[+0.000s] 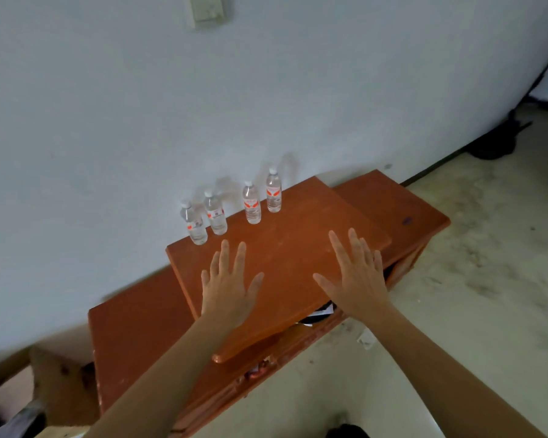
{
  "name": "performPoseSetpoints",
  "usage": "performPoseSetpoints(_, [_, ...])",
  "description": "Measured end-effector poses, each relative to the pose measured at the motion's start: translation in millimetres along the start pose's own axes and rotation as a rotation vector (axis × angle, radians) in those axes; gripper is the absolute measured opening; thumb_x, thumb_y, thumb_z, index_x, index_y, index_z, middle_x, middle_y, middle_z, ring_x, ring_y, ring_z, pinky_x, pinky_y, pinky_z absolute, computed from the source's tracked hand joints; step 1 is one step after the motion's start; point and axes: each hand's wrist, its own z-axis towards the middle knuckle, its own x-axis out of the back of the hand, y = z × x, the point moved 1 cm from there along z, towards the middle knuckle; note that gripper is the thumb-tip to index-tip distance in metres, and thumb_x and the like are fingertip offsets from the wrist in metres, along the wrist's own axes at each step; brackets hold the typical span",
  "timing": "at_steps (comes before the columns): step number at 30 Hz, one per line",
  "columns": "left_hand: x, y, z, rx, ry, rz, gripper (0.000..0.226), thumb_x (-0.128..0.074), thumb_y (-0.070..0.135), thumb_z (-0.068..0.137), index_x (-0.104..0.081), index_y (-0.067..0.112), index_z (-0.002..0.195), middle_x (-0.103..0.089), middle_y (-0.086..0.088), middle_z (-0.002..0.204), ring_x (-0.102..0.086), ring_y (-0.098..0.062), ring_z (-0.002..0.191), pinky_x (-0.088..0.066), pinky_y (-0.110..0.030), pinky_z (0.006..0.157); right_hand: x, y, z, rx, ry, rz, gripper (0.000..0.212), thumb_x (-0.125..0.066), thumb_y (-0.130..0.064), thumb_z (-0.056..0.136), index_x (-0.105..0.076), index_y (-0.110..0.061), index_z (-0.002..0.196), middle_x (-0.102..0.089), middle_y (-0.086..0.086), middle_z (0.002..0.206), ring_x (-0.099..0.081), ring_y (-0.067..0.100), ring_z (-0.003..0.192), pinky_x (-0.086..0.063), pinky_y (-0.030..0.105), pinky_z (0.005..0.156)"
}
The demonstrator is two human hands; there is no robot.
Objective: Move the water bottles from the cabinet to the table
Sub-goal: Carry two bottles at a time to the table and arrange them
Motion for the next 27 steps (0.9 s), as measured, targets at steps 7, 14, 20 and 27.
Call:
performPoseSetpoints(7, [-54.5, 15.3, 118.8, 0.051, -0.068, 0.079, 0.081, -0.022, 0.073, 0.094, 0.011, 0.035, 0.157, 0.017, -0.003, 0.167, 0.003, -0.031, 0.155, -0.014, -0.059, 0.122, -63.7, 49.6, 138.3, 0.017, -0.212, 0.131, 0.094, -0.043, -0.077, 0.090, 0.018, -0.046, 0.154, 0.011, 0.007, 0.169, -0.001, 0.034, 0.155, -0.012, 0.062, 0.122])
performPoseSetpoints(14, [-95.3, 31.5, 227.7, 0.496, -0.037, -0.288, 0.099, -0.055, 0.067, 0.089, 0.010, 0.035, 0.157, 0.009, 0.001, 0.168, -0.013, -0.033, 0.153, -0.031, -0.057, 0.115, -123.4, 80.3, 287.4, 0.007, -0.396, 0.440, 0.104, -0.051, -0.080, 0.085, 0.017, -0.046, 0.155, 0.006, 0.002, 0.170, -0.005, 0.028, 0.156, -0.019, 0.059, 0.121])
performPoseSetpoints(20, [-137.0, 28.5, 320.5, 0.677, 0.111, -0.610, 0.112, -0.072, 0.056, 0.083, 0.014, 0.042, 0.154, 0.000, 0.004, 0.168, -0.014, -0.025, 0.153, -0.029, -0.056, 0.115, -172.2, 73.4, 383.7, 0.002, -0.445, 0.657, 0.109, -0.066, -0.066, 0.085, 0.015, -0.047, 0.155, 0.007, -0.012, 0.169, -0.004, 0.019, 0.156, -0.018, 0.055, 0.120])
performPoseSetpoints(27, [-219.2, -13.9, 395.3, 0.625, 0.197, -0.814, 0.112, -0.073, 0.062, 0.079, 0.008, 0.042, 0.155, -0.001, 0.008, 0.168, -0.018, -0.024, 0.152, -0.028, -0.060, 0.117, -258.3, 86.0, 451.5, 0.032, -0.480, 0.803, 0.109, -0.075, -0.054, 0.085, 0.008, -0.050, 0.154, 0.000, -0.016, 0.168, -0.010, 0.015, 0.155, -0.021, 0.055, 0.122])
